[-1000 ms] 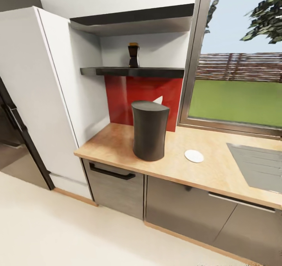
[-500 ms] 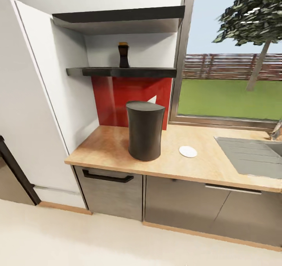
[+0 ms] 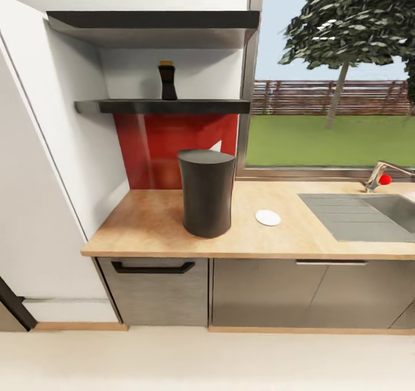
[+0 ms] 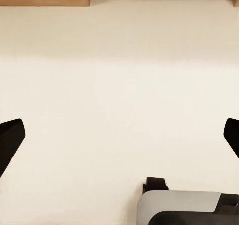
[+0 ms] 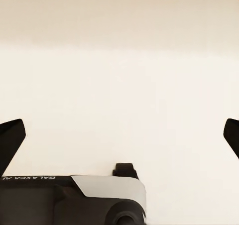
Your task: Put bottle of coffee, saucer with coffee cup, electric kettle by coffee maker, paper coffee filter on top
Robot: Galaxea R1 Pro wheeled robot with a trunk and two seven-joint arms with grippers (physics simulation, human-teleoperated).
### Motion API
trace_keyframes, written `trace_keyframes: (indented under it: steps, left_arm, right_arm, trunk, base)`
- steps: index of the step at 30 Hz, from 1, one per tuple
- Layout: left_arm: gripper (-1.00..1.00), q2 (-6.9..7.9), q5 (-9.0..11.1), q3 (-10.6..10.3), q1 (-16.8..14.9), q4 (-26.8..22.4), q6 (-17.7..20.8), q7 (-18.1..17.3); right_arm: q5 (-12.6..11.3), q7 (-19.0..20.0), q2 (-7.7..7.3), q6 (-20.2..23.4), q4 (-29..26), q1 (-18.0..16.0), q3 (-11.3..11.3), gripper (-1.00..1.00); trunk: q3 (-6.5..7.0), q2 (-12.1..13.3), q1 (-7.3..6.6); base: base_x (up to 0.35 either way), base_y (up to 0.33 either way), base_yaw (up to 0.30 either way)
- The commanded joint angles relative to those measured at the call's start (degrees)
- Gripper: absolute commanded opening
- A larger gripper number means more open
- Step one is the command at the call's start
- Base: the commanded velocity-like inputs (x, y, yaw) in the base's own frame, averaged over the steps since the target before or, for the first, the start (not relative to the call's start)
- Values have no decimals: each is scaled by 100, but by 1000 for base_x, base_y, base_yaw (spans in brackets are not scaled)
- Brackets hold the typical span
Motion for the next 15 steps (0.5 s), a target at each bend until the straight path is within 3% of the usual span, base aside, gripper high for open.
trace_keyframes:
  steps: [1,6,9,15]
  left_arm:
    - [100,-1,-1,24,-3,4,-18,-5]
    - [100,-1,-1,25,-3,4,-18,-5]
    - [100,-1,-1,25,-3,5,-18,-5]
    - [100,-5,-1,18,-3,5,-18,2]
  right_arm:
    - [59,-17,5,-19,4,-7,-47,100]
    - [59,-17,0,-19,4,-7,-47,100]
    - [81,-14,-6,-24,7,-7,-35,100]
    - [120,17,-214,-30,12,-7,-17,100]
  trunk:
    - [-13,-12,4]
    - [-13,-12,4]
    - [-13,-12,4]
    - [-13,-12,4]
  base:
    - [106,336,-300]
    - [117,335,-268]
    - [123,262,-68]
    - [32,54,-9]
